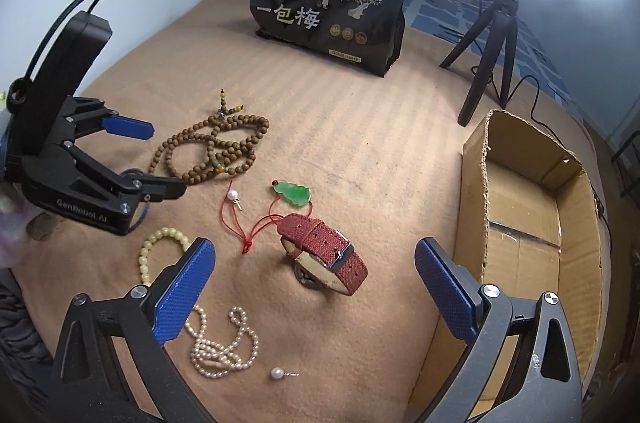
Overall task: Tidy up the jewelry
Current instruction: 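Grasp the red-strap watch with the right tool while the left tool grasps the wooden mala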
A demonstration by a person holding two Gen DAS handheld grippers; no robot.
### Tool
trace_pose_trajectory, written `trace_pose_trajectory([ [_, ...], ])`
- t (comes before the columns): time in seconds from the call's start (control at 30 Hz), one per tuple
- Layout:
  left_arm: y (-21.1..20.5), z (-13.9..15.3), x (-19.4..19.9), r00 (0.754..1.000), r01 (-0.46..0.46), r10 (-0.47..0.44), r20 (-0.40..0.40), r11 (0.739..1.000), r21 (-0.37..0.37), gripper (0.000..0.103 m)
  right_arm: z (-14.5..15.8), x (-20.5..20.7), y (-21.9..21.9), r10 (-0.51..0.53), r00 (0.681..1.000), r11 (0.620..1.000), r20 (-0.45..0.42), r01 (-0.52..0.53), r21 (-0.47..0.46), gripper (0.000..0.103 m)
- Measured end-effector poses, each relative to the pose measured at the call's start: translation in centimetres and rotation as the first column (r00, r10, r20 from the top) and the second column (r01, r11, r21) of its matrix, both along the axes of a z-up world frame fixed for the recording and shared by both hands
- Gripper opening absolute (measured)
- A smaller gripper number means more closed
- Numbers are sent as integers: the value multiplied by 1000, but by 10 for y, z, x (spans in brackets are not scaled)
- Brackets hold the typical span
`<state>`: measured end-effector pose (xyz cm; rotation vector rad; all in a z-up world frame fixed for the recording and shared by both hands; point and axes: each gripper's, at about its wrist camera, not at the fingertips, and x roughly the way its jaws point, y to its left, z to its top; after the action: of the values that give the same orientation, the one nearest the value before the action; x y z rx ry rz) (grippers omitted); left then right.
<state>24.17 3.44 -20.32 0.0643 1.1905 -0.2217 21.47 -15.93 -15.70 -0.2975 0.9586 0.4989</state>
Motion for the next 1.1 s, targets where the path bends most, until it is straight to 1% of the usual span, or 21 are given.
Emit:
trace_pose_trajectory([
  [0.13, 0, -6, 4, 1000, 18, -18, 1, 1000, 13, 90, -5, 4, 0, -6, 1000, 1000, -10, 5, -6, 99],
  [0.2, -1, -8, 5, 1000, 21, -21, -11, 1000, 4, 90, -6, 6, 0, -5, 1000, 1000, -9, 5, -12, 99],
  [0.27, -3, -11, 6, 999, 34, -34, -18, 999, -1, 90, -7, 8, 1, -17, 1000, 1000, 12, 18, -10, 99],
  [0.33, -8, -14, 5, 999, 46, -45, -12, 998, 31, 90, -8, 10, 2, -18, 1000, 1000, 10, 18, -10, 99],
  [0.4, -9, -19, 8, 999, 45, -45, -16, 998, 46, 90, -10, 12, 4, -15, 1000, 1000, 11, 15, -14, 99],
  [0.47, -8, -22, 10, 999, 38, -37, -16, 998, 47, 88, -11, 13, 7, -11, 1000, 1000, 11, 11, -20, 99],
  [0.5, -7, -22, 12, 999, 29, -28, -15, 998, 47, 84, -12, 13, 7, -10, 1000, 1000, 12, 10, -21, 99],
  [0.57, -4, -22, 17, 1000, 9, -9, -15, 999, 31, 81, -15, 14, 8, -9, 1000, 1000, 9, 10, -23, 99],
  [0.63, -2, -23, 24, 1000, -6, 6, -15, 1000, 21, 74, -18, 14, 7, -14, 1000, 1000, 6, 14, -25, 99],
  [0.67, -1, -23, 26, 1000, -8, 8, -14, 1000, 20, 73, -19, 15, 6, -18, 1000, 1000, 3, 18, -25, 96],
  [0.7, -2, -23, 29, 1000, -10, 10, -12, 1000, 19, 70, -21, 16, 6, -20, 1000, 1000, -5, 20, -24, 87],
  [0.73, -2, -24, 31, 1000, -12, 12, -9, 1000, 16, 66, -22, 18, 5, -21, 1000, 1000, -14, 20, -23, 84],
  [0.77, -2, -24, 34, 1000, -13, 14, -7, 1000, 13, 64, -24, 20, 5, -20, 1000, 1000, -20, 20, -17, 83],
  [0.8, -2, -25, 36, 1000, -16, 16, -6, 1000, 7, 60, -26, 20, 5, -19, 999, 1000, -25, 19, -15, 83],
  [0.83, -2, -25, 37, 1000, -20, 20, -5, 1000, 1, 54, -28, 20, 6, -17, 999, 1000, -28, 17, -20, 82],
  [0.87, -2, -26, 39, 1000, -24, 24, -4, 1000, -4, 51, -29, 20, 7, -14, 999, 1000, -30, 14, -23, 76],
  [0.9, -2, -26, 41, 1000, -29, 29, -4, 1000, -9, 46, -31, 21, 8, -9, 999, 1000, -38, 8, -24, 69],
  [0.93, -1, -25, 39, 999, -33, 33, -2, 999, -11, 40, -31, 21, 9, -7, 999, 1000, -44, 6, -22, 65],
  [0.97, 0, -26, 41, 999, -38, 38, -3, 999, -15, 38, -33, 21, 9, -4, 998, 1000, -56, 3, -13, 57],
  [1.03, 4, -23, 39, 999, -52, 52, -1, 998, -23, 23, -34, 21, 9, -11, 998, 1000, -59, 10, -12, 52],
  [1.1, 8, -23, 40, 998, -64, 64, 0, 997, -32, 13, -34, 20, 9, -10, 998, 1000, -60, 9, -8, 49],
])
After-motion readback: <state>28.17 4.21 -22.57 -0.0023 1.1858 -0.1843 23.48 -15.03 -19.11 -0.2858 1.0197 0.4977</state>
